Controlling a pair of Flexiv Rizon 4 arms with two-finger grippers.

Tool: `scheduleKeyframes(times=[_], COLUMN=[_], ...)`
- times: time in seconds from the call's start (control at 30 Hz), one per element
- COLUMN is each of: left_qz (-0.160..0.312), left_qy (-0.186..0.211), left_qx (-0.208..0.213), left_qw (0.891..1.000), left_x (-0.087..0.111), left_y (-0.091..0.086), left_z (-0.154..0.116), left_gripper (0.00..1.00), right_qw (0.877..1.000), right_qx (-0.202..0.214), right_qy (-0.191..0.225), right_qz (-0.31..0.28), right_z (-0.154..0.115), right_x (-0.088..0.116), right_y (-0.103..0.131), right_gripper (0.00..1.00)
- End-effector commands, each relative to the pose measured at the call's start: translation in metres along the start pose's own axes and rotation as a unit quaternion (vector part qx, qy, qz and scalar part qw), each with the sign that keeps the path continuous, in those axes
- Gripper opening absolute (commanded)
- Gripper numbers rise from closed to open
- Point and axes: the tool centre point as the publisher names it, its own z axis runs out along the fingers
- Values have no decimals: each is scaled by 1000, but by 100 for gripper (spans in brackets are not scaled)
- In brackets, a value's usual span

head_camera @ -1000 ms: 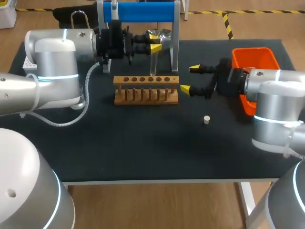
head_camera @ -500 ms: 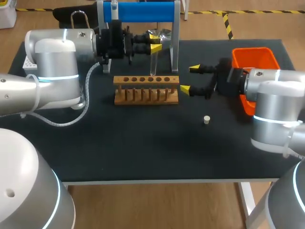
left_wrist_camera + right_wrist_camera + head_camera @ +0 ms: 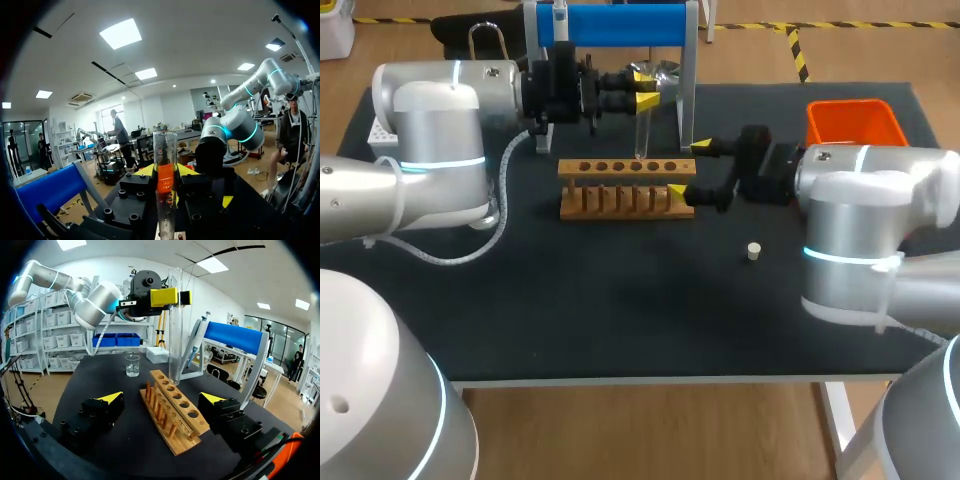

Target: Invert the test tube, pick up the pipette, mount the tip to pipette, aspirate from beaker and dispense into the tube, eject the tip, return the pipette, and cap with the stopper.

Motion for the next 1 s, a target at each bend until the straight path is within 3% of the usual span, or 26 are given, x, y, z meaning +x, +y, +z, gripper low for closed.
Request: scheduleKeyframes(times=[0.03, 0.53, 1.0], left_qz=[0, 0, 0], left_qy=[1, 1, 1], left_qx=[-1, -1, -1], left_qw=[1000, 1000, 1000], left_x=[-1, -1, -1], left_y=[0, 0, 0], left_z=[0, 0, 0], left_gripper=[0, 0, 0], right_qw=[1000, 998, 997], right_qx=[11, 35, 44], right_qy=[-29, -60, -70], right_qz=[2, 1, 0], right_z=[19, 36, 43], right_x=[4, -3, -7], right_y=[-3, -25, -30], right_gripper=[100, 100, 100])
